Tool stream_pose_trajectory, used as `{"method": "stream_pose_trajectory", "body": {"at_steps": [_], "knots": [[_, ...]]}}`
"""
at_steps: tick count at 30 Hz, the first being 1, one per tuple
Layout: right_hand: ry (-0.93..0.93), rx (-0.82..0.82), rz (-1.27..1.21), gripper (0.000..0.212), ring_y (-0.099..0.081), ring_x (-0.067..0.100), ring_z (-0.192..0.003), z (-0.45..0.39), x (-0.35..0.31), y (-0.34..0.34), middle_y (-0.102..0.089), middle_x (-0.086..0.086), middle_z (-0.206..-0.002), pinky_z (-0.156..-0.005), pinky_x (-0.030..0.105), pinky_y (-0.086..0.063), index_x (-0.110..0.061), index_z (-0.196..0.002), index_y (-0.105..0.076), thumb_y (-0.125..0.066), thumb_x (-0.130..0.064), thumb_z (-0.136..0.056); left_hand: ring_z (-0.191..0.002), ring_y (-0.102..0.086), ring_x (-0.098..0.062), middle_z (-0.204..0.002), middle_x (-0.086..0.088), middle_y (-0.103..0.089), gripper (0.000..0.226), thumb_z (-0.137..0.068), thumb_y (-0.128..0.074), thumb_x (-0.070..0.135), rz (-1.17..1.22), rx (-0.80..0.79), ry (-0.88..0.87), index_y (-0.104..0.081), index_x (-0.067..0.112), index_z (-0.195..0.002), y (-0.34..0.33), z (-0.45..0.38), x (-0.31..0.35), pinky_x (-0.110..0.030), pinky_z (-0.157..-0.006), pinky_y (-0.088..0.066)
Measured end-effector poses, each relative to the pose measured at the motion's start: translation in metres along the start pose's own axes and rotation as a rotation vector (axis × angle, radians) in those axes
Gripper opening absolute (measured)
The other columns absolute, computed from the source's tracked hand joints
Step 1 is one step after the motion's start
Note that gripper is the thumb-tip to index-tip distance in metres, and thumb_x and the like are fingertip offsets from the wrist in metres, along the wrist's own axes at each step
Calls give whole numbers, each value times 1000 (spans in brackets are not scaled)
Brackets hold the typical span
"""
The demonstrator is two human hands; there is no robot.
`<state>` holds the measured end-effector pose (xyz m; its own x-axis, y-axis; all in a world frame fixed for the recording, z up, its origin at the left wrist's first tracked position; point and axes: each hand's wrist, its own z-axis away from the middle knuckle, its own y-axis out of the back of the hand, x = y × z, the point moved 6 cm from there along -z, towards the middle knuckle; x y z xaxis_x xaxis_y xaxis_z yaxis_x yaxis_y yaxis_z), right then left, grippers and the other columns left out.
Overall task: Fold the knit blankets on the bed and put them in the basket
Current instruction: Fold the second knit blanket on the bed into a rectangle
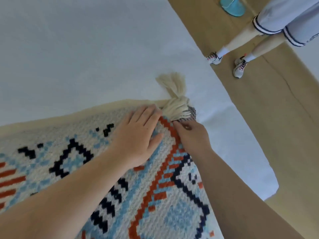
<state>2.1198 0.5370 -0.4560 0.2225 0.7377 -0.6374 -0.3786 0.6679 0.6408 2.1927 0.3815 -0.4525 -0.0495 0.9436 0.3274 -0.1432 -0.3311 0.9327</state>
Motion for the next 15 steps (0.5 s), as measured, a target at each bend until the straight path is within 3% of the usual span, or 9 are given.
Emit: {"method": "stream_pose_trajectory", "body": {"at_steps": [3,6,9,11,13,15], "knots": [[177,-194,62,21,-58,4,-68,-15,-12,-12,-66,-15,-76,-60,22,-44,-33,-91,-68,-63,-49,-79,-154,-2,-17,-168,4,-3,65,-101,-8,58,60,3,50,-7,30,-159,5,-32,6,-38,-125,-2],[251,-324,-29,5,-49,4,-59,-20,-21,-28,-57,-12,-68,-59,21,-38,-27,-85,-59,-63,-24,-83,-154,4,-12,-168,5,2,72,-93,8,60,34,-17,107,6,29,-158,-5,-35,3,-36,-125,4],[292,-455,-161,19,-60,10,-73,-19,-29,-47,-67,-5,-83,-67,27,-50,-24,-100,-61,-57,-12,-86,-147,24,0,-162,11,18,68,-89,13,62,113,10,186,24,32,-148,-13,-22,-5,-26,-121,16],[275,-544,-271,30,-66,9,-88,-17,-33,-56,-72,-8,-98,-82,25,-56,-30,-110,-64,-56,-10,-89,-139,31,11,-156,18,22,67,-90,8,63,212,57,225,22,33,-148,-11,-19,-8,-21,-120,15],[216,-548,-365,27,-68,16,-91,-22,-34,-53,-73,-1,-97,-87,29,-56,-25,-110,-67,-58,-10,-89,-140,27,13,-156,18,17,68,-92,3,62,257,113,217,14,31,-151,-5,-23,-7,-23,-122,9],[177,-423,-421,18,-66,11,-84,-31,-33,-36,-70,-5,-88,-82,25,-53,-23,-105,-67,-63,-14,-90,-140,28,12,-156,18,17,66,-93,2,63,256,115,181,18,32,-149,-1,-31,-1,-24,-122,10]]}}
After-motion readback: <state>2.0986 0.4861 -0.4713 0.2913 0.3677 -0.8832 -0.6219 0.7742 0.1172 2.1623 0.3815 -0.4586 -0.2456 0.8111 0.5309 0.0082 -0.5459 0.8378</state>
